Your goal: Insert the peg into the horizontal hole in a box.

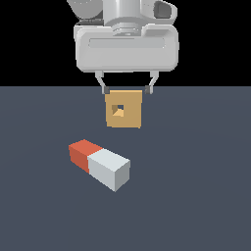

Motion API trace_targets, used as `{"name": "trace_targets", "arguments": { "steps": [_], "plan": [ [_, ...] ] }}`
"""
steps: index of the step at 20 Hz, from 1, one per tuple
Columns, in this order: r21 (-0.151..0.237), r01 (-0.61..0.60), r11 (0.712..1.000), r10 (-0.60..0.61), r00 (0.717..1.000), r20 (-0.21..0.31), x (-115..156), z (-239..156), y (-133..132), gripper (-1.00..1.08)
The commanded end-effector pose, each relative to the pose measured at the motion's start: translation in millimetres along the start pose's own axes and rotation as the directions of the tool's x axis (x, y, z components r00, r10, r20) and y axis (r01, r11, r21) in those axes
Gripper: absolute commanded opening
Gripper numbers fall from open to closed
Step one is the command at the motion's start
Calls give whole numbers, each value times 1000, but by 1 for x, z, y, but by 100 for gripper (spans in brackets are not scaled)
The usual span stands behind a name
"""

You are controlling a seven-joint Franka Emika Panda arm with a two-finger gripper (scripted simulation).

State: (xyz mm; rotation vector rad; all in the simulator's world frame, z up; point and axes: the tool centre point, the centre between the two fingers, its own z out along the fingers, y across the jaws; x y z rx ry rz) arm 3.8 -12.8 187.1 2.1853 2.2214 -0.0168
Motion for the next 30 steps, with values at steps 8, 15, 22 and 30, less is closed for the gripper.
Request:
{"name": "trace_targets", "arguments": {
  "steps": [8, 15, 22, 30],
  "plan": [
    [0, 31, 1000, -31, 1000, -1, -1, 4, -2, 100],
    [-1, 122, 993, -122, 993, -4, -5, 16, -8, 100],
    [-2, 268, 963, -268, 963, -9, -13, 35, -17, 100],
    [-5, 446, 895, -446, 895, -15, -24, 60, -27, 100]
  ]
}}
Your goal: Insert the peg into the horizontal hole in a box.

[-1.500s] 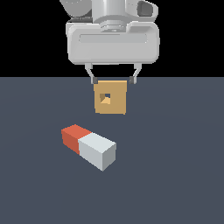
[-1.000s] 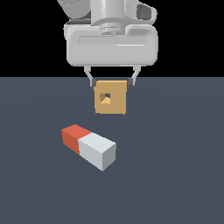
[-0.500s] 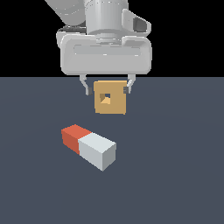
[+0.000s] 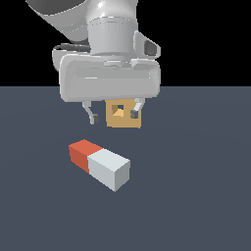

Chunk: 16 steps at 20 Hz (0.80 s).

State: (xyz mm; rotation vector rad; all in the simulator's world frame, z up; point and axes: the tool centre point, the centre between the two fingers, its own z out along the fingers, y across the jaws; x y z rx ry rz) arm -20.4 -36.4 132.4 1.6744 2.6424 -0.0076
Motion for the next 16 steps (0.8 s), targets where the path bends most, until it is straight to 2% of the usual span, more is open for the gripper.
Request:
{"name": "trace_targets", "arguments": {
  "steps": [1, 6, 16],
  "plan": [
    [-1, 61, 998, -61, 998, -2, -2, 8, -4, 100],
    [-1, 180, 984, -180, 984, -6, -8, 23, -12, 100],
    [-3, 367, 930, -367, 930, -12, -20, 49, -22, 100]
  ]
}}
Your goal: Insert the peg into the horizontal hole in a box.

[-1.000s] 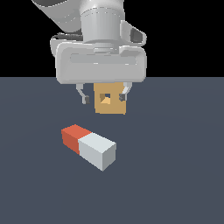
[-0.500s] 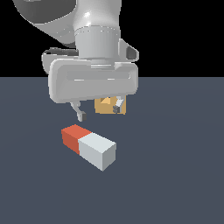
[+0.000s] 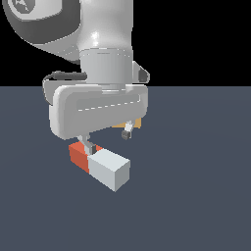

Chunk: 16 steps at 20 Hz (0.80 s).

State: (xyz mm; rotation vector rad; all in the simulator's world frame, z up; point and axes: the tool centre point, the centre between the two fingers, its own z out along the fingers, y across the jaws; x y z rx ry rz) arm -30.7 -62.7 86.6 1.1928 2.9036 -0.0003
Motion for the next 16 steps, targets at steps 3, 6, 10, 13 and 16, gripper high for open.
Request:
{"name": "trace_targets", "arguments": {
  "steps": [3, 6, 10, 13, 16],
  "plan": [
    [0, 61, 998, -61, 998, -2, -3, 8, -4, 100],
    [0, 85, 996, -85, 996, -2, -4, 11, -5, 100],
    [0, 100, 995, -100, 995, -3, -5, 13, -6, 100],
    [0, 96, 995, -96, 995, -3, -5, 13, -6, 100],
    [0, 97, 995, -97, 995, -3, -5, 18, -6, 100]
  ]
}}
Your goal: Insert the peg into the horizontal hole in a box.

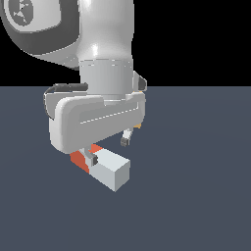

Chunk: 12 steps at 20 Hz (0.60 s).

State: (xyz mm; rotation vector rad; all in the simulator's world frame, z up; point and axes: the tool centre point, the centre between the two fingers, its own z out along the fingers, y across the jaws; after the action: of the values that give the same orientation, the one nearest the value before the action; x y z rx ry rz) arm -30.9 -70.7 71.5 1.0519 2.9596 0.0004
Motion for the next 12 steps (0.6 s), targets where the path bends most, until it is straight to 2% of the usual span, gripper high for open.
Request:
{"name": "trace_targets", "arguments": {
  "steps": [1, 12],
  "plan": [
    [0, 1, 1000, -1, 1000, -1, 0, 6, 0, 100],
    [0, 4, 1000, -4, 1000, -1, 0, 47, 0, 100]
  ]
}}
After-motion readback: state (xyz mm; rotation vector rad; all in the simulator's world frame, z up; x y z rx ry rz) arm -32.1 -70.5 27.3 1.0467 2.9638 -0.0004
